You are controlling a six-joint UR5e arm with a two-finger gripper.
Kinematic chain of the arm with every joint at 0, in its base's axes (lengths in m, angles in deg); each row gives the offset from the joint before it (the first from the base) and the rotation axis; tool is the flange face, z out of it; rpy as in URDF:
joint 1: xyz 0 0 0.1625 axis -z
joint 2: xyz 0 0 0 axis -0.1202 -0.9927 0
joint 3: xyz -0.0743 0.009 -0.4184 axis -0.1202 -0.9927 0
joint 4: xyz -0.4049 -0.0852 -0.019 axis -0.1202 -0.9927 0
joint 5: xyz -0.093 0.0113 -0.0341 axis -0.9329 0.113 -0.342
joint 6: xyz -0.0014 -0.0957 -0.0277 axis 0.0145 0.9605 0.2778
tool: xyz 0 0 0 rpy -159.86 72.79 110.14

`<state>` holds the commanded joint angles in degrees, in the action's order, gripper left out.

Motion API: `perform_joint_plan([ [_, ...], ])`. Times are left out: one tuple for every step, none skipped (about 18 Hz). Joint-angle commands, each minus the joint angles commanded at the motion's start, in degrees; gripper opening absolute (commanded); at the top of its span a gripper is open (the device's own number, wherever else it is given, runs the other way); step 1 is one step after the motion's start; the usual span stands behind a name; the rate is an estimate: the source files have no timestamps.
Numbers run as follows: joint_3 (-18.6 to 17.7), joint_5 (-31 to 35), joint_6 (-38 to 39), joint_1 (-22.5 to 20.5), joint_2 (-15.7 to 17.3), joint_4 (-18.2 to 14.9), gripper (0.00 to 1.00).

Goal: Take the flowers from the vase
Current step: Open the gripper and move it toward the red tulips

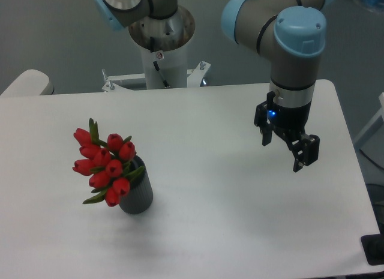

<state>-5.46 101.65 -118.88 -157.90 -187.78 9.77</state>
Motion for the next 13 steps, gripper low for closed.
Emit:
perform_joint_plan([
  [-0.44,-0.09,0.0,0.0,0.09,0.0,1.0],
  [-0.7,-0.09,0.0,0.09,0.26,0.0,1.0],
  [-0.79,-0.17,0.0,0.09,0.61,-0.09,1.0],
  [-1.14,-0.44,-0.09,0.09,0.96,-0.26,1.0],
  [-2.01,-0.53,0.0,0.09,1.4,-0.26,1.0],
  [-2.89,-0.61,0.0,0.09,1.93,-0.09,1.0],
  [-3.68,-0.7,-0.09,0.09,2.46,-0.09,1.0],
  [-4.39,-0.79,-0.09,0.18,3.16,-0.17,1.0],
  [-5.18,-0.88,0.0,0.18,3.77,-0.09,1.0],
  [-5.45,-0.88,0.09,0.7,4.13,-0.17,1.0],
  [-5.8,-0.88,0.52,1.05,4.39,-0.35,1.0],
  [-6.32,-1.05,1.83,1.32,4.39,-0.35,1.0],
  [-6.76,-1.84,3.76,1.67,4.74,-0.18,1.0],
])
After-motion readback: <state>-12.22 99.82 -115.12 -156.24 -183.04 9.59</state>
